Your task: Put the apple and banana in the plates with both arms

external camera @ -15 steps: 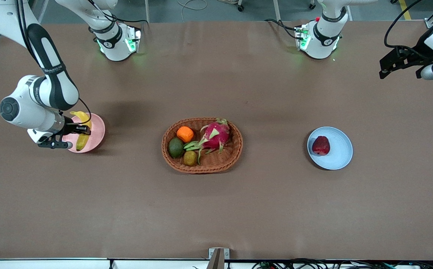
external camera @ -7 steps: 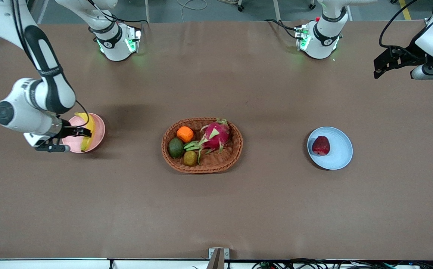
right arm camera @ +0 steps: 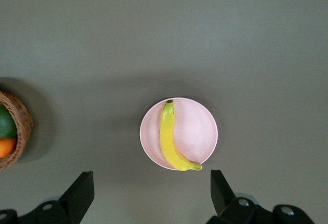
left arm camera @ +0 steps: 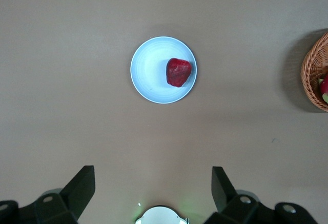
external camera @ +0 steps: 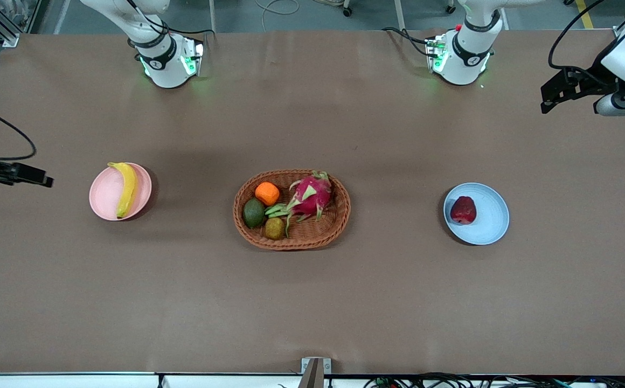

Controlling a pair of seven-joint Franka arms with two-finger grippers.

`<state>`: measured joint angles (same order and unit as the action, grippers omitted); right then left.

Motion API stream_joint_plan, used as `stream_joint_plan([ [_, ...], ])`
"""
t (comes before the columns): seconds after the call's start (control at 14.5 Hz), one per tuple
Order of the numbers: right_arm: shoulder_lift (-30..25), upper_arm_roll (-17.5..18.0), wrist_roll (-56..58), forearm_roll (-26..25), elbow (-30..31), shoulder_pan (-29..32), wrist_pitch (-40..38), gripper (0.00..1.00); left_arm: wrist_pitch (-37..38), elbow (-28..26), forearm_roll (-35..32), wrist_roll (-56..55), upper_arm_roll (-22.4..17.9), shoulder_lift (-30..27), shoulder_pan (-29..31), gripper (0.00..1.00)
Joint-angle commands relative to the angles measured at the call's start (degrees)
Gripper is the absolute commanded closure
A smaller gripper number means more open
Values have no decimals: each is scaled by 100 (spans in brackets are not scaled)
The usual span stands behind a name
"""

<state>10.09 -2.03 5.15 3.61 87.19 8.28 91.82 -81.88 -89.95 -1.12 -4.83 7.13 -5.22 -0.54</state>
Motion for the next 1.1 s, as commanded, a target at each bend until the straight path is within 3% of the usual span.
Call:
stream_joint_plan([
  [0.0,143,124,-119,-263,-658,25,-314,0,14,-67,24,-27,-1,-128,27,0],
  [0.41,-95,81,-155,-343,-844,-193,-270,0,58,-49,15,69,-36,-128,36,0],
  [0.62,-340,-726,-137,-343,-818,-1001,-218,0,67,-41,15,96,-45,-146,133,0],
  [1.03,-552,-545,-146,-326,-484,-741,2,0,102,-23,15,96,-45,-128,133,0],
])
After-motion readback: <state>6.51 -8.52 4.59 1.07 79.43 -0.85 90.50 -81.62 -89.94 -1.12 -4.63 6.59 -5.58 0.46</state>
